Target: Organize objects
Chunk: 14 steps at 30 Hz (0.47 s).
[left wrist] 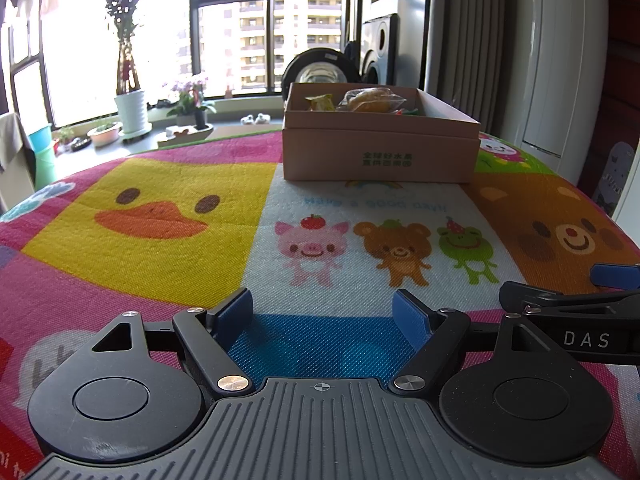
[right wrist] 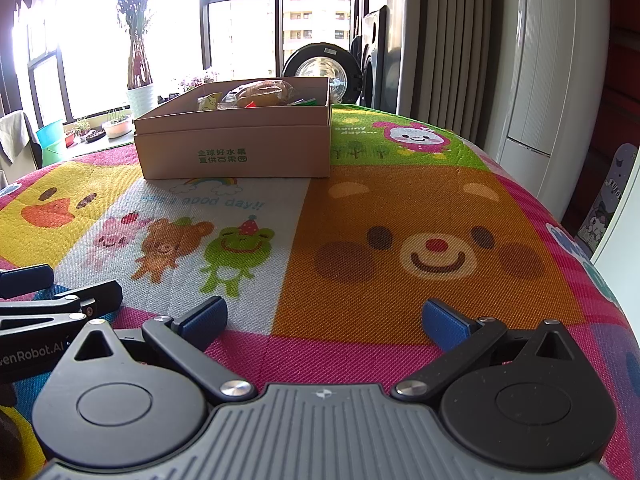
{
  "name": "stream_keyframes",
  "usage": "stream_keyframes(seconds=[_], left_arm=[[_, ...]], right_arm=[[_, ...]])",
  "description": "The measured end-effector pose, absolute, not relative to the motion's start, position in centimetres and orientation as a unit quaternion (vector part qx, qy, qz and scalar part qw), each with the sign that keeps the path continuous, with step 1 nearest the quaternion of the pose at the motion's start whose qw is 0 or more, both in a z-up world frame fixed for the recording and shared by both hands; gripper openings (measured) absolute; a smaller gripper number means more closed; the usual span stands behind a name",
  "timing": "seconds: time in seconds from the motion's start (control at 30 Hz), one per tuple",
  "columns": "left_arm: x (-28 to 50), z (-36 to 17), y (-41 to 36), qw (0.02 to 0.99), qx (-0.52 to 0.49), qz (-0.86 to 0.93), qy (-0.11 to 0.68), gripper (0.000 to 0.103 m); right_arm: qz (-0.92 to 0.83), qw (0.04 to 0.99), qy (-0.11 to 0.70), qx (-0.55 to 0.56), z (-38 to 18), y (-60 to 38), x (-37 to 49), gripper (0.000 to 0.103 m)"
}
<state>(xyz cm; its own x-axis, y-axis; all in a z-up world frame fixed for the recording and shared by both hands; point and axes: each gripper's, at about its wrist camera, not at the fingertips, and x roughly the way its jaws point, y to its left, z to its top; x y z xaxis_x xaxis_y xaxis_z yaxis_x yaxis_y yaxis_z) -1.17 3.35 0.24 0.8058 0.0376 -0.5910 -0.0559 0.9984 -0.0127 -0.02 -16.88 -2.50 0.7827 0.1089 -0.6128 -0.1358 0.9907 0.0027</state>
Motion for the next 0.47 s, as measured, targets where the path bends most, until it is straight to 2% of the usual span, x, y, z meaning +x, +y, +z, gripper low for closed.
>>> stream_keyframes(seconds=[0.47], left_arm=[[-1.28, 0.21, 3.58, 0.95, -0.015, 0.022, 0.31, 0.083]], right_arm=[[0.065, 0.944, 0.323, -0.021, -2.51, -16.88, -0.02, 0.103]])
